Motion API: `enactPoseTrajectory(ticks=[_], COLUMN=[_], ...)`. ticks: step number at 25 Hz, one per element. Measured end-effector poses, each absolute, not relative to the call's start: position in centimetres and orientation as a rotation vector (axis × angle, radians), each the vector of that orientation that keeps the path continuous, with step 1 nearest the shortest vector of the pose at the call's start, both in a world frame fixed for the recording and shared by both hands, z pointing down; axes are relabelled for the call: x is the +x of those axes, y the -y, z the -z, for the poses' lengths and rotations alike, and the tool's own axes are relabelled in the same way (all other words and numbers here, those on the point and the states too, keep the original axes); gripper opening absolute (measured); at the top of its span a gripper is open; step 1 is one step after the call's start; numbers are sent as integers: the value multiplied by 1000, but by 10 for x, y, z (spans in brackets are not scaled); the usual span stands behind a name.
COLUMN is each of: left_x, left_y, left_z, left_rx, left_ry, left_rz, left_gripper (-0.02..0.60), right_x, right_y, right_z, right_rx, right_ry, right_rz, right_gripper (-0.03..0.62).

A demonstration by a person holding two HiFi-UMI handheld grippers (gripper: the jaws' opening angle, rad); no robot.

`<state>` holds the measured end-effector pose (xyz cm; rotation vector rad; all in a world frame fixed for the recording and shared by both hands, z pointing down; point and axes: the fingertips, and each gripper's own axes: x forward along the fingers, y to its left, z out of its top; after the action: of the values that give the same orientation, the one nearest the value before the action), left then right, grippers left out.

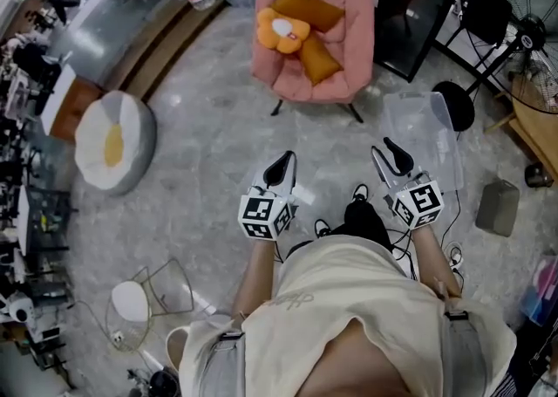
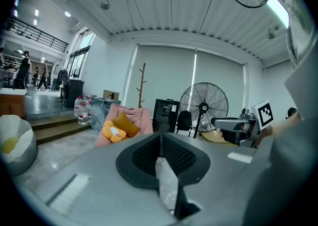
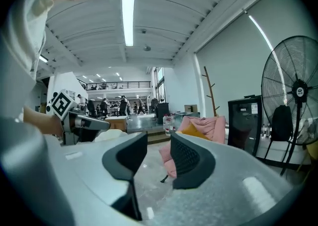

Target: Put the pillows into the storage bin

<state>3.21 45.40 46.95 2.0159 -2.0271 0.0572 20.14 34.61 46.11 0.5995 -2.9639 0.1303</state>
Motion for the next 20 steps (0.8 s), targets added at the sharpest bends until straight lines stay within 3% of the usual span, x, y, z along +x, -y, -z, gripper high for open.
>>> enactPoseTrajectory(ticks=[7,20], left_x=[36,44], left_y=[-403,-272], left_z=[-458,-444], left_rx=[2034,2081], left_ry=[2006,1943], left_rz=[9,-81], left_gripper=[194,206], right_x=[214,209], right_y=[-296,-173], right_z=[-468,-484], right_rx=[612,566], right_ry=[2941,2971], right_rz=[-192,-294], right_gripper=[199,270])
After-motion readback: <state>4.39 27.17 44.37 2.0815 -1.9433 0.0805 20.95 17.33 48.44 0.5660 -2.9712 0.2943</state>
